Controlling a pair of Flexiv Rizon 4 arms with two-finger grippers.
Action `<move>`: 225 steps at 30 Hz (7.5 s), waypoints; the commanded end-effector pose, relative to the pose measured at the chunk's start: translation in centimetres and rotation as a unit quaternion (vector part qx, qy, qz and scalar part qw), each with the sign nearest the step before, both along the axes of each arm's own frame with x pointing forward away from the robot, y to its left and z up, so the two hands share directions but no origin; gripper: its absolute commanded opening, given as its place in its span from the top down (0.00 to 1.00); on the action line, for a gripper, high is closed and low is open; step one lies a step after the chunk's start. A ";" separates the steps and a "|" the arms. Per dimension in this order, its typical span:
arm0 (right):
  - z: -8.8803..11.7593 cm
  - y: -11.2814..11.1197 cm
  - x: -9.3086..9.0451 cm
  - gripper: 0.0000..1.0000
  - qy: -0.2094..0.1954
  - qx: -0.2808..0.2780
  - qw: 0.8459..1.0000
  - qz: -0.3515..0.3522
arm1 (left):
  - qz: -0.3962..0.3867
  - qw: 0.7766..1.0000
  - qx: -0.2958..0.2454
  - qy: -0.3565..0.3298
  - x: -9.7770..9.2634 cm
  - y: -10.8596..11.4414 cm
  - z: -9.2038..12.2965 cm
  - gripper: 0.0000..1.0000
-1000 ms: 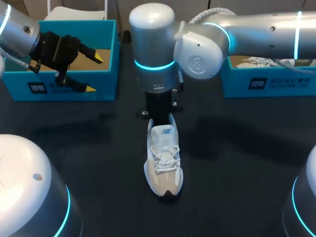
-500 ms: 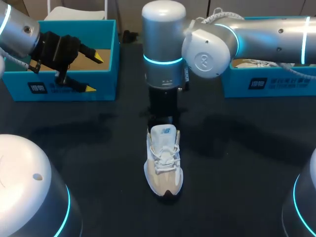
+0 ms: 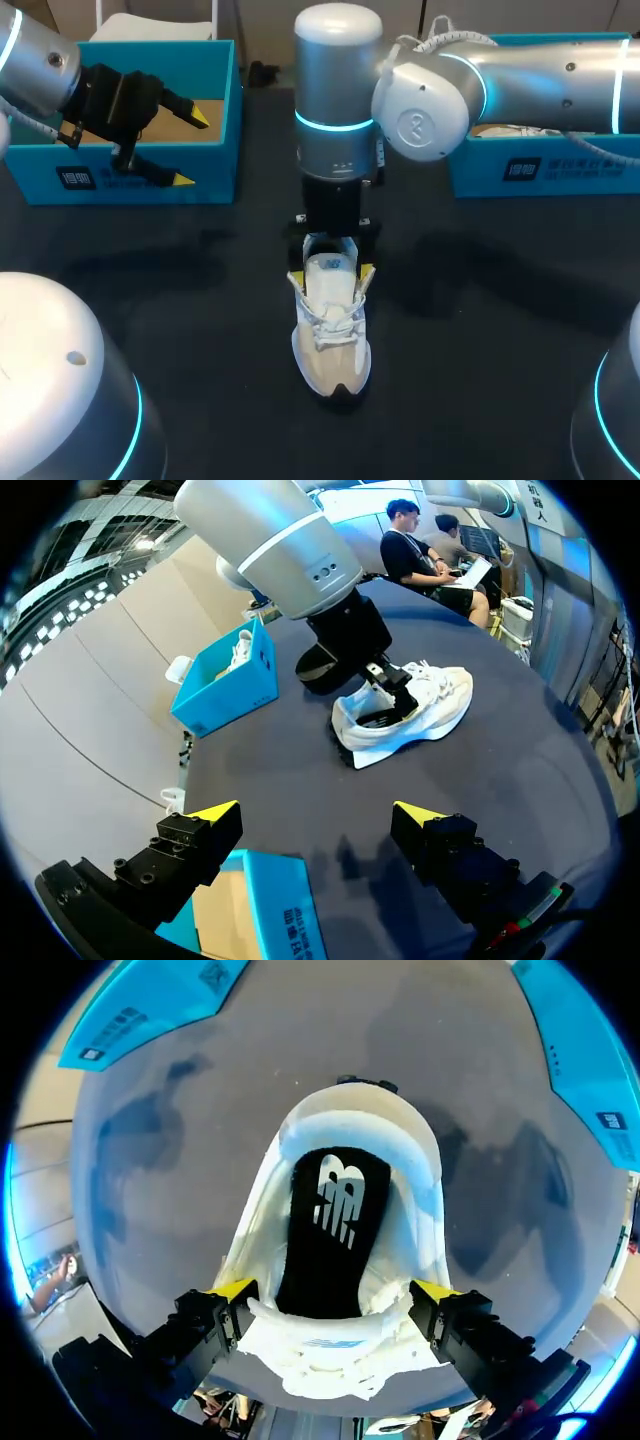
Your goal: Take the shoe out of the shoebox, open the shoe tongue, remove and reinsert the insole, then place the shoe into the shoebox
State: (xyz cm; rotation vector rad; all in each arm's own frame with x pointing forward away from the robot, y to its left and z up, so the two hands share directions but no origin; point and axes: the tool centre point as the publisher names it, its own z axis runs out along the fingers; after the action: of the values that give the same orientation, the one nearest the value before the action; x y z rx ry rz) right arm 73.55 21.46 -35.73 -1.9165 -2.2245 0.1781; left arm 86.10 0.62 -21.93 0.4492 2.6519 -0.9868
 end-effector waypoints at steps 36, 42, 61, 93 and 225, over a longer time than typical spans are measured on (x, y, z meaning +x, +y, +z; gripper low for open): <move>7.1 0.4 -6.1 0.73 -0.003 -0.055 0.998 -0.021 | 0.000 1.000 0.001 0.000 0.0 0.0 0.0 0.00; 6.2 0.2 -5.9 0.82 -0.003 -0.054 0.998 -0.023 | 0.000 1.000 0.001 0.000 0.0 0.0 0.0 0.00; 1.7 -1.0 -2.3 0.80 -0.003 -0.038 0.999 -0.009 | 0.000 1.000 0.001 0.000 0.0 0.0 0.0 0.00; 5.4 -2.0 0.0 0.61 -0.065 -0.034 0.992 0.105 | 0.000 1.000 0.001 0.000 0.0 0.0 0.0 0.00; 12.7 -3.2 13.1 1.00 -0.136 -0.014 0.828 0.545 | 0.000 1.000 0.001 0.000 0.0 0.0 0.0 0.00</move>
State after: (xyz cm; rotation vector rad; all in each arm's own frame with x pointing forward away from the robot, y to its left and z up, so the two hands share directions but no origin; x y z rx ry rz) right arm 86.87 19.01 -26.54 -0.4491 -3.2298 0.1082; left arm 86.10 0.63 -21.92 0.4491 2.6519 -0.9866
